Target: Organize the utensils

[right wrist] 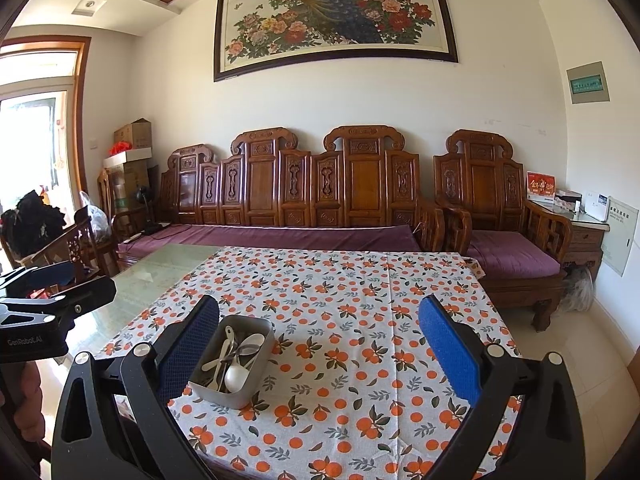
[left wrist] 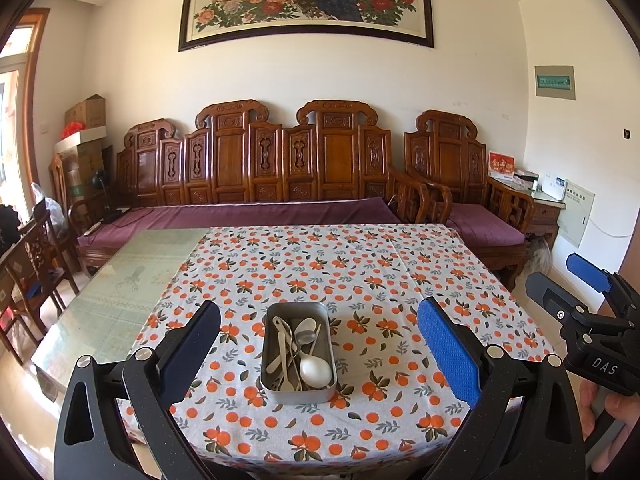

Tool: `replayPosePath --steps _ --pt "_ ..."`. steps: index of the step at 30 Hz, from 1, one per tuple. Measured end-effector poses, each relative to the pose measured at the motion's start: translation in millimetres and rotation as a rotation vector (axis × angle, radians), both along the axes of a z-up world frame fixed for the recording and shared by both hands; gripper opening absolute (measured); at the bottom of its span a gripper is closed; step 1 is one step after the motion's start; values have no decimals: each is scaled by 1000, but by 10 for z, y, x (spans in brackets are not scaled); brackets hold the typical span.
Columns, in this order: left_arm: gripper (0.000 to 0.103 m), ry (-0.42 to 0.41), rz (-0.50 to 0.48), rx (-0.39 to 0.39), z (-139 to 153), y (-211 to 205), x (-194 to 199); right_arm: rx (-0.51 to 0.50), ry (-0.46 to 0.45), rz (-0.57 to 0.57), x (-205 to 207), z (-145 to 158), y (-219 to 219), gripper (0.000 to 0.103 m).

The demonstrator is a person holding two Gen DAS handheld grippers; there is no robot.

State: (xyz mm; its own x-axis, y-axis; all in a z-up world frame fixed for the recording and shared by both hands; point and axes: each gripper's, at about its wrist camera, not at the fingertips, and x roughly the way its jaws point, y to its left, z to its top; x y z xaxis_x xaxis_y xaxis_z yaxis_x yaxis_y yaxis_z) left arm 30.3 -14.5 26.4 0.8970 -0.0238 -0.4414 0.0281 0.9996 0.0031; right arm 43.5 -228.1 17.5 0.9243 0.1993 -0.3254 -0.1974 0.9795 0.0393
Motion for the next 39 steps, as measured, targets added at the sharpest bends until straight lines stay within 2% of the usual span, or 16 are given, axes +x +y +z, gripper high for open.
replayPosePath --steps 39 --pt "95 -14 -7 3 70 -82 -55 5 0 -1 5 -5 4 100"
